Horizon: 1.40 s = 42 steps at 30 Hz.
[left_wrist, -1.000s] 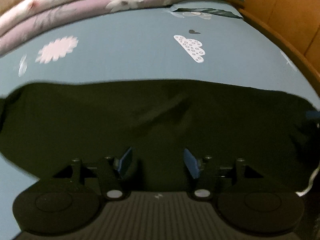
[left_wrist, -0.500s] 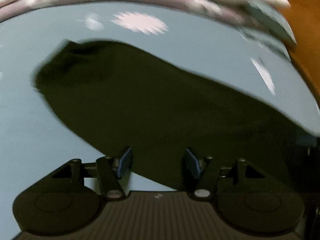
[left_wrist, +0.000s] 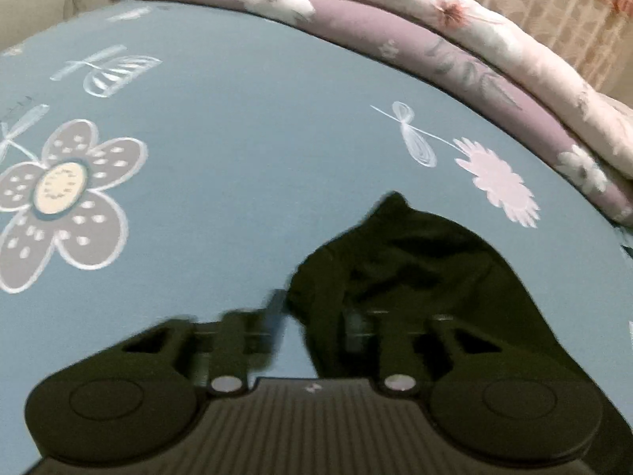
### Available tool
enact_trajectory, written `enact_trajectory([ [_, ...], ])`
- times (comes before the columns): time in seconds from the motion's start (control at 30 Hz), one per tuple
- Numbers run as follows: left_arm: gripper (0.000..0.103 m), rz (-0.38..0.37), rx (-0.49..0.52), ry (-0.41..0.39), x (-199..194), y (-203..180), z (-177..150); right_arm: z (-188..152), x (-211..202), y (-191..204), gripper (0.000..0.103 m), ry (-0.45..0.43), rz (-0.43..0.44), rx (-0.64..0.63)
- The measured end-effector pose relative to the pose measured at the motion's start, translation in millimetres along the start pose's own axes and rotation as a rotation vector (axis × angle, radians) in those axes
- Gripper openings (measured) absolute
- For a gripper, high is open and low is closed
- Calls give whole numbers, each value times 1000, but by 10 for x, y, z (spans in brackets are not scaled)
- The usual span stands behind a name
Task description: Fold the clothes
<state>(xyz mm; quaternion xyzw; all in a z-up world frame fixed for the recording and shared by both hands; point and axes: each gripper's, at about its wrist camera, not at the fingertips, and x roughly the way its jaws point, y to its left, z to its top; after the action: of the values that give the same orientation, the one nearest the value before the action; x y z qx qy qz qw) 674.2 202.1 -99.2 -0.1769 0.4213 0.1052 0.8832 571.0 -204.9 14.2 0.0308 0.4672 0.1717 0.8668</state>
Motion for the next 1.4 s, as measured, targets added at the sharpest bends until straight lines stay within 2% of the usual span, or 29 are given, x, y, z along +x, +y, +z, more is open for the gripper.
enact_trajectory([
  [0.07, 19, 52, 42, -4, -45, -55, 2, 14, 21, 6, 61, 5, 1, -5],
  [0.13, 22, 53, 44, 13, -31, -8, 44, 33, 47, -10, 63, 4, 3, -6],
  [0.17, 28, 52, 44, 21, -23, 18, 67, 41, 70, -19, 64, 5, 5, -9],
  [0.2, 30, 55, 58, 20, -31, 14, 69, 42, 109, -28, 65, 8, -4, -9],
  [0.23, 41, 64, 66, 20, -43, 15, 70, 42, 149, -36, 66, 11, -14, -10],
  [0.27, 46, 74, 70, 21, -61, 49, 71, 39, 198, -46, 66, 18, -23, -8],
  [0.37, 47, 123, 101, -15, -311, 58, 22, 5, 385, -72, 66, 21, -52, 8],
  [0.43, 47, 126, 163, -74, -492, -56, -14, 22, 481, -67, 73, -15, -85, -10],
  [0.5, 53, 73, 244, -112, -654, -257, -45, 88, 562, -62, 78, -54, -118, -29],
  [0.6, 56, -104, 351, -59, -693, -651, -42, 209, 571, -112, 79, -56, -119, 36],
  [0.7, 59, -264, 433, 32, -540, -1052, -131, 156, 372, -108, 80, -59, -84, 89],
  [0.8, 59, -338, 517, 121, -227, -1388, -330, -74, 171, -62, 81, -41, -77, 129],
  [0.87, 59, -352, 582, 142, -44, -1553, -454, -297, 88, -28, 81, -18, -103, 131],
  [0.93, 59, -320, 630, 122, 107, -1647, -532, -507, 71, 1, 81, 2, -143, 121],
  [1.07, 60, -251, 593, 39, 326, -1539, -358, -746, 102, 59, 90, -16, -174, 40],
  [1.17, 61, -209, 576, 4, 474, -1504, -168, -754, 140, 13, 102, -25, -149, 75],
  [1.27, 61, -112, 615, -28, 486, -1538, -58, -703, 180, -19, 103, -16, -151, 112],
  [1.3, 60, -98, 593, -16, 471, -1528, -15, -689, 187, -24, 103, -13, -154, 122],
  [1.33, 59, -105, 562, -1, 412, -1502, 2, -684, 196, -20, 103, -11, -158, 126],
  [1.4, 60, -164, 532, 8, 231, -1448, -43, -683, 217, 6, 103, -3, -176, 109],
])
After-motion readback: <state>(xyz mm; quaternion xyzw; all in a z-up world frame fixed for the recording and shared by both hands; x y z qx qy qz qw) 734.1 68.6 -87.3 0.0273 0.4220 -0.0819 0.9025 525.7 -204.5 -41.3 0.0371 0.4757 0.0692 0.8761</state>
